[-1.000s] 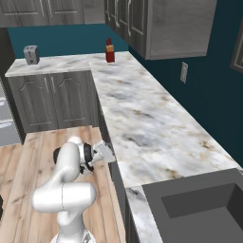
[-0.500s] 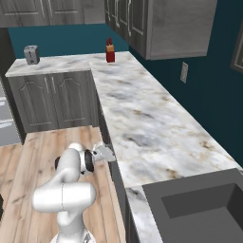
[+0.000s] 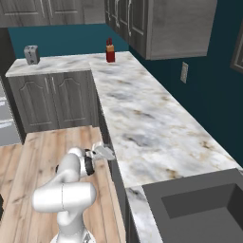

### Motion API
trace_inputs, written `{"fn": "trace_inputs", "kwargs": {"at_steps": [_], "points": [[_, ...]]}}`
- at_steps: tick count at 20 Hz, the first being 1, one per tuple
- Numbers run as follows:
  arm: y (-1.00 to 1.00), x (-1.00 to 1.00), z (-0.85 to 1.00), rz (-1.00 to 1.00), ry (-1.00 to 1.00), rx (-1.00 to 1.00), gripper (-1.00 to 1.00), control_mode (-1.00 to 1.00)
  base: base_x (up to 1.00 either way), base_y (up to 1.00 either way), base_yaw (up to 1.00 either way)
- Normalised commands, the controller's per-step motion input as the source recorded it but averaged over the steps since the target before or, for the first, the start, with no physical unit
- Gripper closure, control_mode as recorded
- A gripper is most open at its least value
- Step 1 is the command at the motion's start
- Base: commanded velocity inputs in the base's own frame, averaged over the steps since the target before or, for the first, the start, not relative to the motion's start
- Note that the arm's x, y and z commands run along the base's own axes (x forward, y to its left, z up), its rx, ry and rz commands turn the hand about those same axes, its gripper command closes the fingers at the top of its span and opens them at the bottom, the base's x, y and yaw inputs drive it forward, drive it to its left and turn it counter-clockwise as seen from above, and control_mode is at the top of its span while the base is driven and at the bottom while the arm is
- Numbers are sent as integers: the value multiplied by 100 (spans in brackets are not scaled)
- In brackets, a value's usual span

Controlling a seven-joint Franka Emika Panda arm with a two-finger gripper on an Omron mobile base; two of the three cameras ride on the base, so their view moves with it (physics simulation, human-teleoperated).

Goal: Open the dishwasher door and pull out the top rack.

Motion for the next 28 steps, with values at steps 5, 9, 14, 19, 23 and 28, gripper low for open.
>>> {"fn": "trace_inputs", "kwargs": {"at_steps": [5,9,14,19,23,28], "points": [[0,0,23,5,2,0,-100,-100,0,0,0],[0,1,1,10,8,0,-100,-100,0,0,0],[-7,0,0,11,5,0,-100,-100,0,0,0],[-25,0,15,15,1,1,-100,-100,0,0,0],[-16,0,16,17,5,10,-100,-100,0,0,0],[0,0,16,17,7,15,-100,-100,0,0,0]]}}
